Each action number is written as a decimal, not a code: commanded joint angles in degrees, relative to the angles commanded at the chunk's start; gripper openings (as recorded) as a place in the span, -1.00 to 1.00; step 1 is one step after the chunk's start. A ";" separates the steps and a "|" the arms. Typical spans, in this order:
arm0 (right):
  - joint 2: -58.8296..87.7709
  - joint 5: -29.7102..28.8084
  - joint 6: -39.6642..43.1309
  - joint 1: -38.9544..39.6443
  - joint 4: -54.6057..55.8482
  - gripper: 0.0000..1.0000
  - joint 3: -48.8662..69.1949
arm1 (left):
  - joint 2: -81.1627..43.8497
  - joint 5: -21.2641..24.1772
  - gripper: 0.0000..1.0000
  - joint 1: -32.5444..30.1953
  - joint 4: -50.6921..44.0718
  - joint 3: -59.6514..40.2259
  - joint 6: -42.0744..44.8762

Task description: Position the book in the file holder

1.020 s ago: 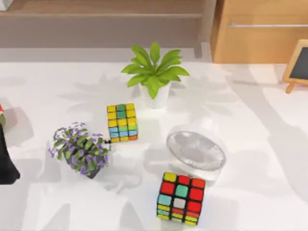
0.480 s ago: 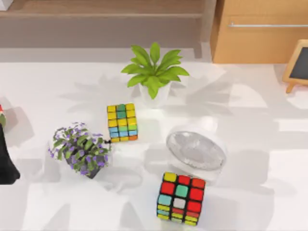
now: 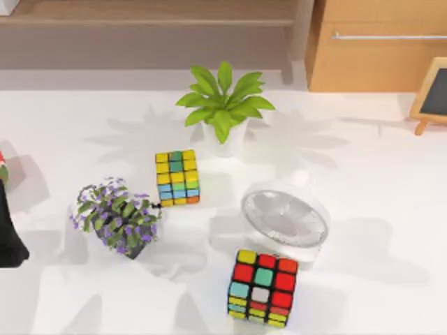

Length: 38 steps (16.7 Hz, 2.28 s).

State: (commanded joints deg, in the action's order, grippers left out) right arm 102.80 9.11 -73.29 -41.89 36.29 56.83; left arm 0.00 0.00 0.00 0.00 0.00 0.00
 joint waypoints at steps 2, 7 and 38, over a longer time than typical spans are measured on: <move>1.45 4.22 -2.80 0.87 0.32 -1.00 -2.48 | 0.00 0.00 1.00 0.00 0.00 0.00 0.00; 3.56 14.00 -8.11 8.16 2.27 -1.00 -4.80 | 0.00 0.00 1.00 0.00 0.00 0.00 0.00; 10.20 15.37 -10.29 14.09 2.18 0.51 1.19 | 0.00 0.00 1.00 0.00 0.00 0.00 0.00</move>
State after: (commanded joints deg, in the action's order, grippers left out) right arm 112.99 24.48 -83.58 -27.81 38.47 58.01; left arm 0.00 0.00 0.00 0.00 0.00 0.00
